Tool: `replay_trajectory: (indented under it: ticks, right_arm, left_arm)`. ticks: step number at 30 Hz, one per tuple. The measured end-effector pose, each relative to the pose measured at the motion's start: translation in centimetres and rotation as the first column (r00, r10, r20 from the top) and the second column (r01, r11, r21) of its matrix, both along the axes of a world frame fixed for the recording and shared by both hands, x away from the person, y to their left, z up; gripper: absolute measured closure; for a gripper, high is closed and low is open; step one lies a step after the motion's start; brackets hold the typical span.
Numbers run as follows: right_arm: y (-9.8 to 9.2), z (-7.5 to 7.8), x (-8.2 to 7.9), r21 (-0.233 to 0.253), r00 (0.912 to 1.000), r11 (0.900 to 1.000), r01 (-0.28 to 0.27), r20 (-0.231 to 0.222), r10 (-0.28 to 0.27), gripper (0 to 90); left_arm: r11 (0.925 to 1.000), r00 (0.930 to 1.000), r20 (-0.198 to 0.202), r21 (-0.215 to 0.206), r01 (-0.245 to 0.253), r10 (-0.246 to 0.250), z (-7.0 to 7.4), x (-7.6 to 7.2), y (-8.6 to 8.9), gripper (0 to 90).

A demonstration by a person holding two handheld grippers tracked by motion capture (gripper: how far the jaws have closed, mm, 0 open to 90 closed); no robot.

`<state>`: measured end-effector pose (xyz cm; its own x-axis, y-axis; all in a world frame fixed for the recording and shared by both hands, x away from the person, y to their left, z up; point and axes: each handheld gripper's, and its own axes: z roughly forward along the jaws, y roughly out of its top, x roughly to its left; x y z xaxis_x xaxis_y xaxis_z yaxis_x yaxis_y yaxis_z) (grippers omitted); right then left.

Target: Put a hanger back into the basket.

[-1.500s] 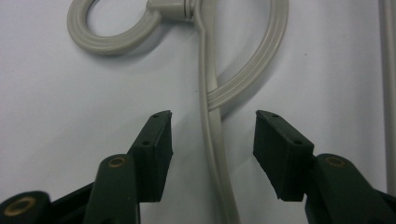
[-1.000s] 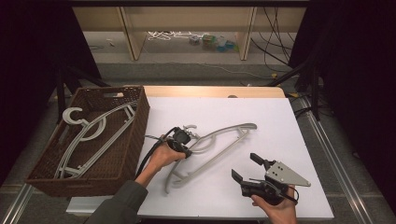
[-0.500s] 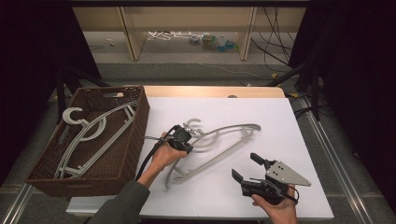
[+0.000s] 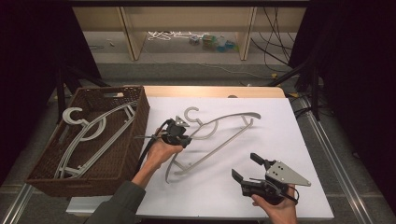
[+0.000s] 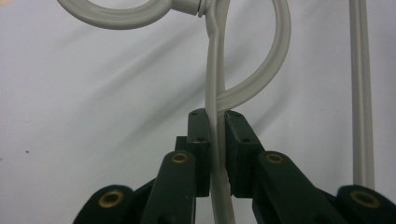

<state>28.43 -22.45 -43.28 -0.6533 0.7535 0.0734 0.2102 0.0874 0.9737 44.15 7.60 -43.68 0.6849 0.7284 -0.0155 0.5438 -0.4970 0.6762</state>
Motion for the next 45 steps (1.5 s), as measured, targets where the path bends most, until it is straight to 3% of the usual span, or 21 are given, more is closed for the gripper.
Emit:
replay_trajectory:
  ticks: [5,9,15,16,20,21,23,27,29,32,35,45]
  right_arm:
    - [0.1,0.0,0.0,-0.003,1.0,1.0,-0.001,-0.001,0.001,16.0]
    - [0.0,0.1,0.0,-0.007,1.0,1.0,0.003,-0.006,-0.003,16.0]
    - [0.1,0.0,0.0,-0.001,1.0,1.0,0.0,0.0,0.0,16.0]
    - [-0.1,0.1,-0.1,-0.034,0.9997,0.999,-0.001,-0.025,0.0,15.9]
    - [0.0,0.0,0.0,-0.012,1.0,1.0,-0.001,-0.004,0.0,16.0]
    - [-0.1,0.1,-0.1,-0.027,0.9999,1.0,0.009,-0.011,-0.009,15.9]
    - [0.0,0.0,0.0,0.0,1.0,1.0,0.002,0.001,-0.002,16.0]
    - [0.0,0.0,0.0,-0.021,1.0,1.0,0.008,-0.003,-0.008,16.0]
    - [0.1,0.0,0.0,0.0,1.0,1.0,0.001,0.0,-0.001,15.9]
    - [0.0,0.0,0.0,-0.022,0.9999,1.0,0.013,-0.002,-0.013,15.9]
    - [0.0,0.1,-0.1,-0.023,0.9998,1.0,-0.006,-0.019,0.005,15.9]
    - [0.1,0.0,0.0,-0.023,0.9999,1.0,0.007,-0.011,-0.008,15.9]
  left_arm:
    - [0.9998,0.9998,0.004,-0.009,-0.019,0.019,0.6,0.3,0.5,81.5]
    - [0.9987,0.9996,0.011,-0.046,-0.023,0.024,1.5,0.1,1.0,81.6]
    - [0.9973,0.9992,0.027,-0.069,-0.026,0.028,3.6,0.0,1.7,81.6]
    - [0.9967,0.9992,0.028,-0.077,-0.026,0.028,4.1,0.0,1.8,81.6]
    - [0.9937,0.9991,0.032,-0.109,-0.025,0.029,5.8,-0.2,2.5,81.6]
    - [0.9937,0.9991,0.032,-0.109,-0.025,0.029,5.8,-0.2,2.5,81.6]
    - [0.9937,0.9988,0.045,-0.111,-0.012,0.017,7.0,-0.6,2.8,81.6]
    - [0.9916,0.9987,0.051,-0.129,0.002,0.004,8.0,-1.1,3.2,81.6]
    - [0.9896,0.9985,0.054,-0.143,0.009,-0.002,8.6,-1.5,3.4,81.7]
    - [0.9869,0.9982,0.058,-0.159,0.025,-0.016,9.5,-2.1,3.7,81.7]
    - [0.9875,0.9978,0.058,-0.153,0.039,-0.03,10.3,-2.6,3.9,81.7]
    - [0.9759,0.9949,0.086,-0.206,0.07,-0.054,13.6,-4.5,5.7,81.7]
